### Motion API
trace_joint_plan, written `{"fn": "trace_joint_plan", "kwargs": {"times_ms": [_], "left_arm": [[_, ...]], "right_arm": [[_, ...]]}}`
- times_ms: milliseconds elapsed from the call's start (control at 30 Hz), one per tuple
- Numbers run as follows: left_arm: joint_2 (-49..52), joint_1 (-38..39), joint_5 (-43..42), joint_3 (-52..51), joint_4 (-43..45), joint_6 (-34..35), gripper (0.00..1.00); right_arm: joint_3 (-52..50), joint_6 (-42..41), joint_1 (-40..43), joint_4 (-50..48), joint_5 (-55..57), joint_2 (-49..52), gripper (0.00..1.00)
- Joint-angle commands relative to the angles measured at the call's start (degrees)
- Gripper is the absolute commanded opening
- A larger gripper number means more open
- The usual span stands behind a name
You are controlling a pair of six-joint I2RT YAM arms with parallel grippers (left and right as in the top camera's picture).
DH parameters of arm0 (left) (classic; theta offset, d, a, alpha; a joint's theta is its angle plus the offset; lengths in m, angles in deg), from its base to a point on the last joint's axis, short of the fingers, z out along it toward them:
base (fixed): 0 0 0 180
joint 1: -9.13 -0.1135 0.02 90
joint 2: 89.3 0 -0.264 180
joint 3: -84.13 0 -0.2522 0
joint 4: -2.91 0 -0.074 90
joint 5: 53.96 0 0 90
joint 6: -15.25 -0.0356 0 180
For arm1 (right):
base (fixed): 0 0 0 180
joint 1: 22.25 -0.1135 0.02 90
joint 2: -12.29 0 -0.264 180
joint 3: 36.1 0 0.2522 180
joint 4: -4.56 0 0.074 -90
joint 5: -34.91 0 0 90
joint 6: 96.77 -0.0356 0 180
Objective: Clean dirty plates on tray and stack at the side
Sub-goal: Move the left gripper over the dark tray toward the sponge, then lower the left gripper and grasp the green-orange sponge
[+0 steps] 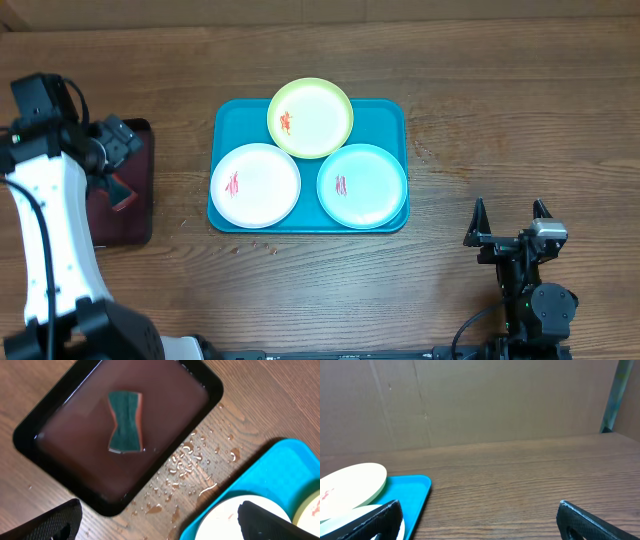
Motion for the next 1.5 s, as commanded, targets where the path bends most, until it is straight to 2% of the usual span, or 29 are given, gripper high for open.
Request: {"fn": "trace_joint_plan", "kwargs": {"times_ms": [0, 33, 200, 267, 400, 600, 733, 833, 867, 1033, 1133, 1233, 1467], "left_arm": [[3.91, 0.07, -0.33, 2.54, 0.9, -1.99, 1.0], [4.85, 0.04, 0.98, 2.51, 1.57, -1.95, 1.0], [10.62, -1.14, 13.14, 2.51, 4.42, 6.75, 1.0], [12.94, -2.4, 14.56, 2.51, 5.16, 8.41, 1.0], [16.48, -4.24, 12.39, 2.51, 6.62, 7.91, 0.96], [21.9, -6.21, 11.45, 2.51, 8.79, 6.45, 0.96], [24.98, -7.74, 9.25, 2.51, 10.43, 6.27, 0.89], [27.26, -8.57, 5.49, 2.51, 12.85, 0.96, 0.91], [28.39, -8.68, 3.65, 2.51, 14.25, -3.19, 0.93], [29.62, -8.59, 2.6, 2.51, 17.22, -6.08, 0.92], [29.59, -8.57, 2.56, 2.51, 17.97, -6.01, 0.86], [29.7, -8.57, 2.58, 2.49, 17.99, -5.99, 0.75], [29.92, -8.61, 2.75, 0.76, 18.86, -6.03, 0.73]], "right_arm": [[-0.59, -0.46, 0.15, -0.33, 0.33, -0.57, 1.0], [-0.59, -0.44, 0.15, -0.33, 0.33, -0.57, 1.0], [-0.59, -0.44, 0.15, -0.33, 0.33, -0.57, 1.0], [-0.59, -0.44, 0.15, -0.33, 0.33, -0.57, 1.0], [-0.59, -0.44, 0.15, -0.33, 0.33, -0.57, 1.0], [-0.59, -0.44, 0.15, -0.33, 0.33, -0.57, 1.0], [-0.59, -0.44, 0.15, -0.33, 0.33, -0.57, 1.0], [-0.59, -0.44, 0.15, -0.33, 0.33, -0.57, 1.0], [-0.59, -0.44, 0.15, -0.33, 0.33, -0.57, 1.0], [-0.59, -0.44, 0.15, -0.33, 0.33, -0.57, 1.0], [-0.59, -0.44, 0.15, -0.33, 0.33, -0.57, 1.0], [-0.59, -0.44, 0.15, -0.33, 0.33, -0.57, 1.0], [-0.59, -0.44, 0.15, -0.33, 0.33, -0.57, 1.0]]}}
